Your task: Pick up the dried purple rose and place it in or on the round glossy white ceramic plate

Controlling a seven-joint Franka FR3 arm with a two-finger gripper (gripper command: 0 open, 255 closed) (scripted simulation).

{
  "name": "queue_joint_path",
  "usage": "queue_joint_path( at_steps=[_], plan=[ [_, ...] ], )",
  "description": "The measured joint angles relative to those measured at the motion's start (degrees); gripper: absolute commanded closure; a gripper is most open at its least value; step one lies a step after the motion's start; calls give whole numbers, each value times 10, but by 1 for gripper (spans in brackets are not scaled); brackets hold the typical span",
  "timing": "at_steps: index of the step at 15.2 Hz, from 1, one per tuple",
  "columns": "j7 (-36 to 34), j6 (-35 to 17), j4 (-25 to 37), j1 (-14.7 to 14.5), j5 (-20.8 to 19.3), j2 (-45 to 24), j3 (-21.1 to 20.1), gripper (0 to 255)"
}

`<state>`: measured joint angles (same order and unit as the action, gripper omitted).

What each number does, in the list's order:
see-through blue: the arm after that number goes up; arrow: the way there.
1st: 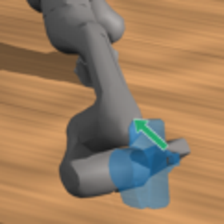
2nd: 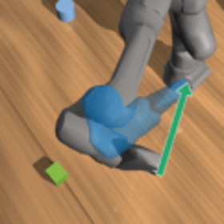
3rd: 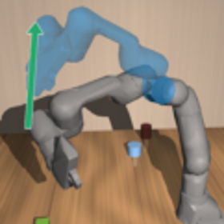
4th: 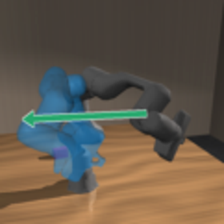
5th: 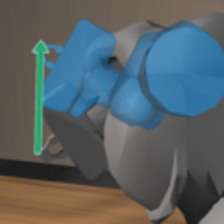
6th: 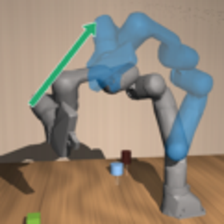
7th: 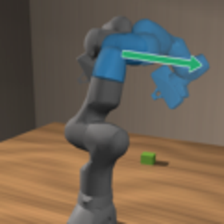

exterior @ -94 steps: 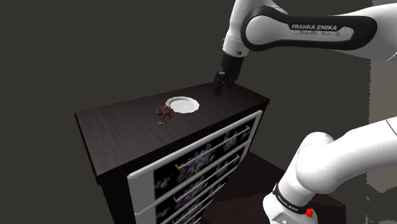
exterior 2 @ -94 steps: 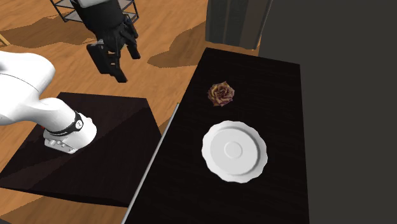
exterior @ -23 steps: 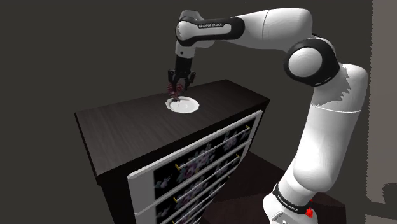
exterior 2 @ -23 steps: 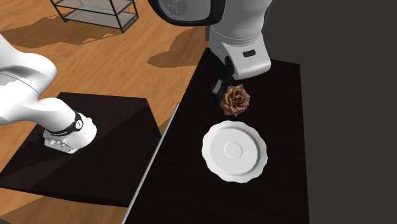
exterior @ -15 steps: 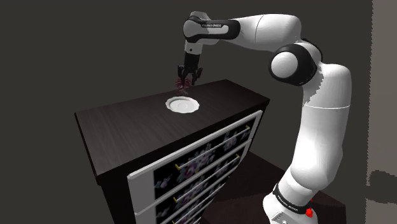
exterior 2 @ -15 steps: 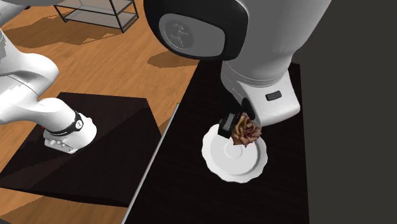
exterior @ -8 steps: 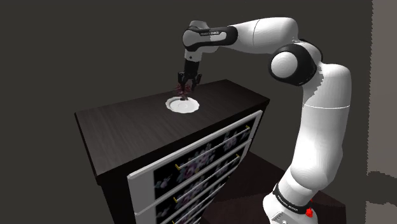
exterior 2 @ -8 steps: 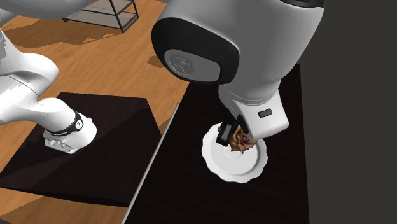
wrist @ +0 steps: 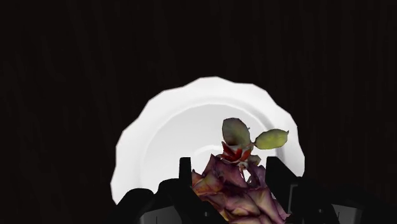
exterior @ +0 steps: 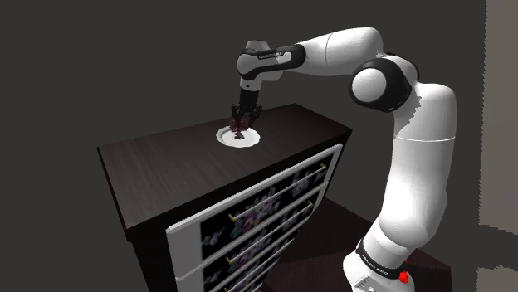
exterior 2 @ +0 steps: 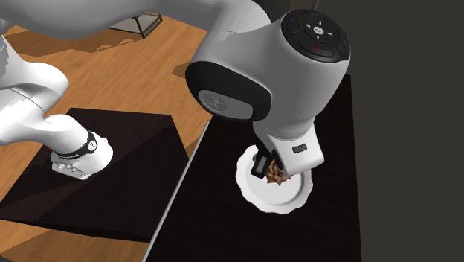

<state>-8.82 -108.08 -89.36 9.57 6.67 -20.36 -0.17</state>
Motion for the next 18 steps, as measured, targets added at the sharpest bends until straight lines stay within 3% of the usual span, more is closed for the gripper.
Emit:
queue_joint_path(
  at_steps=[7,8,14,18],
  plan=[
    [2,-5,-3,1,0,-2,0,255],
    [2,-5,-3,1,0,-2,0,0],
    [2,-5,-3,1,0,-2,0,0],
    [0,49,46,4,-1,5,2,0]
  ],
)
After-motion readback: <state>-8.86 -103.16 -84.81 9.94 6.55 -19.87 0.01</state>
